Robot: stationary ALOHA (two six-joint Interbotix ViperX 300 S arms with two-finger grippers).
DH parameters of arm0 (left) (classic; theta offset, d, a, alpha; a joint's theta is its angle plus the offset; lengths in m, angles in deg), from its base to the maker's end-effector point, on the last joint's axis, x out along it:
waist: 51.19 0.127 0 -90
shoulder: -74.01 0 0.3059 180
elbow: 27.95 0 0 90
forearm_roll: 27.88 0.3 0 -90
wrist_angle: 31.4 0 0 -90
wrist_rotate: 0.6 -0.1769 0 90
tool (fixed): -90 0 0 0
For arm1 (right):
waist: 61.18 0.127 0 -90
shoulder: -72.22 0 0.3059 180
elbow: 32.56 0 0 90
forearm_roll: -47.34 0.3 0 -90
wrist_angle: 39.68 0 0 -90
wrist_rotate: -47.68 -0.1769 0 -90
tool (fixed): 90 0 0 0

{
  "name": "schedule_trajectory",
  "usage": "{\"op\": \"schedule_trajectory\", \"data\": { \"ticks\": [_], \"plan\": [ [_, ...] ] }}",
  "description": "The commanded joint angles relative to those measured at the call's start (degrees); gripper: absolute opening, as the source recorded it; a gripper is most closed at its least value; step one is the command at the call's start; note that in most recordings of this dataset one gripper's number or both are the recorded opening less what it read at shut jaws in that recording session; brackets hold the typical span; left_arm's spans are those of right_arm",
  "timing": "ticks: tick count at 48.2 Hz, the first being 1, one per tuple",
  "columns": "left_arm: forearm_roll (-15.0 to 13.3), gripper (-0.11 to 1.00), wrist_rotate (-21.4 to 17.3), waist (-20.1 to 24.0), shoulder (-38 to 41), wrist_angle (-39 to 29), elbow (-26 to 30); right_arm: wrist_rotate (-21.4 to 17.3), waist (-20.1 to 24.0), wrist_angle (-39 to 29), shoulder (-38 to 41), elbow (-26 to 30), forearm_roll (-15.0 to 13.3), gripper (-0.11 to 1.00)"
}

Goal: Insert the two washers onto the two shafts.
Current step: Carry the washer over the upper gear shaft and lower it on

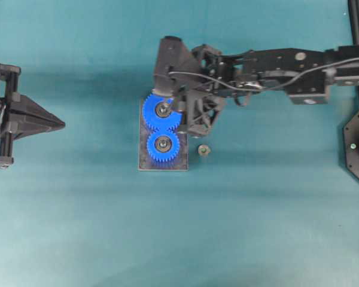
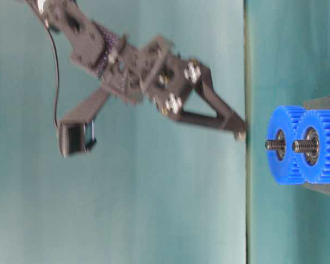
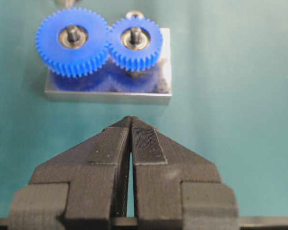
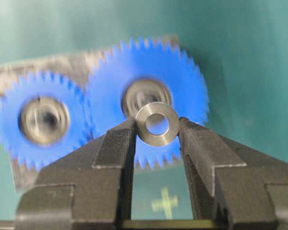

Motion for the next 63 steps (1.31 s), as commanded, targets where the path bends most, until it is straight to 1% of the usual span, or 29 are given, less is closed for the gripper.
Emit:
{"op": "schedule_trajectory", "data": {
  "ticks": [1, 13, 35, 51, 63],
  "plan": [
    [0.09, 0.01, 0.09, 0.09, 0.09, 0.53, 0.7, 0.09, 0.35, 0.18, 0.18, 2.2, 0.09, 0.31],
    [0.09, 0.01, 0.26, 0.09, 0.09, 0.53, 0.53, 0.0, 0.44, -1.49, 2.11, 3.52, 0.0, 0.31],
    [0.09, 0.01, 0.35, 0.09, -0.53, 0.53, -0.09, 0.0, 0.62, -1.85, 3.87, 4.04, 0.09, 0.31],
    [0.09, 0.01, 0.35, 0.09, -0.7, 0.53, -0.09, -0.09, 0.7, -1.58, 4.22, 3.96, 0.09, 0.31],
    [0.09, 0.01, 0.44, 0.09, -0.7, 0.53, -0.53, -0.26, 0.97, 0.09, 4.31, 3.96, 0.18, 0.31]
  ]
}}
